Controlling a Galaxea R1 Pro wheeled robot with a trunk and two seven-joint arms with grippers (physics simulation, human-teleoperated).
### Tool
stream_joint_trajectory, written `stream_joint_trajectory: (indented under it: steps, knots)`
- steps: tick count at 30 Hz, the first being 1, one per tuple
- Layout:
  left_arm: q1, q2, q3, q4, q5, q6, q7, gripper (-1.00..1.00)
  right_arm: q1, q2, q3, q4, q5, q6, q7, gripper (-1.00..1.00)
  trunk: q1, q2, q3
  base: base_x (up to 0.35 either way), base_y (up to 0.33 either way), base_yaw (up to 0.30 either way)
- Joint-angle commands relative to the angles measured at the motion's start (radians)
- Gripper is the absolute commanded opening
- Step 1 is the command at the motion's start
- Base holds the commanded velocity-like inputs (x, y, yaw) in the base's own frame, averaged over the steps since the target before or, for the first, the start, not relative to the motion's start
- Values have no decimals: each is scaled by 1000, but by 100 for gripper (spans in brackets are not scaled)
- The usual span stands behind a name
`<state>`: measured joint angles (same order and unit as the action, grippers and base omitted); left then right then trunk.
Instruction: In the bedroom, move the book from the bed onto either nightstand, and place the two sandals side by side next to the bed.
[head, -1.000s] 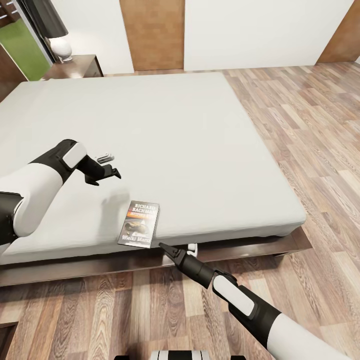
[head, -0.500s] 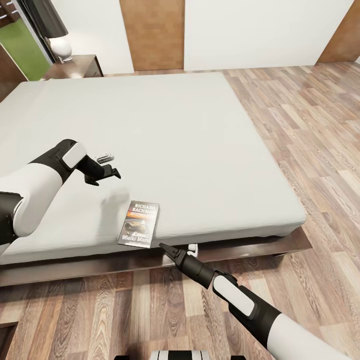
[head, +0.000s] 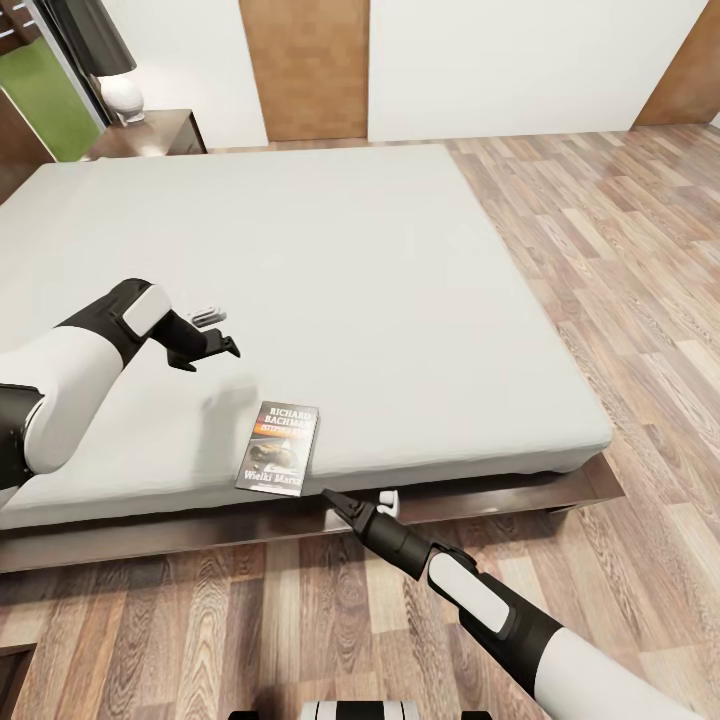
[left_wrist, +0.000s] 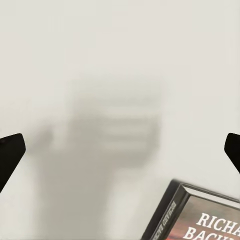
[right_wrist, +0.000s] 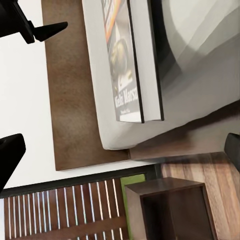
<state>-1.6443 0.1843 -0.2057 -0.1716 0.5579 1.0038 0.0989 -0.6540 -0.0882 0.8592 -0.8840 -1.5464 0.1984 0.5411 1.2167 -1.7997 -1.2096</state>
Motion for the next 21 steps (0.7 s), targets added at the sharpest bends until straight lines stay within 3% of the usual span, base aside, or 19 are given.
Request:
stream_joint_trajectory:
  steps: [1,7,11,21]
  knots:
    - [0,1,-3,-2,11,4,10,100,-1,-1,3,0,-11,4,2,100,0,0,-1,0,0,0]
    - [0,1,-3,-2,11,4,9,100,-1,-1,3,1,-10,5,2,100,0,0,-1,0,0,0]
    - [0,2,-2,-2,11,4,9,100,-2,-1,3,2,-9,6,3,100,15,-28,-13,0,0,0]
    - [0,5,-1,-3,12,4,8,100,-2,0,4,2,-8,7,5,100,15,-28,-13,0,0,0]
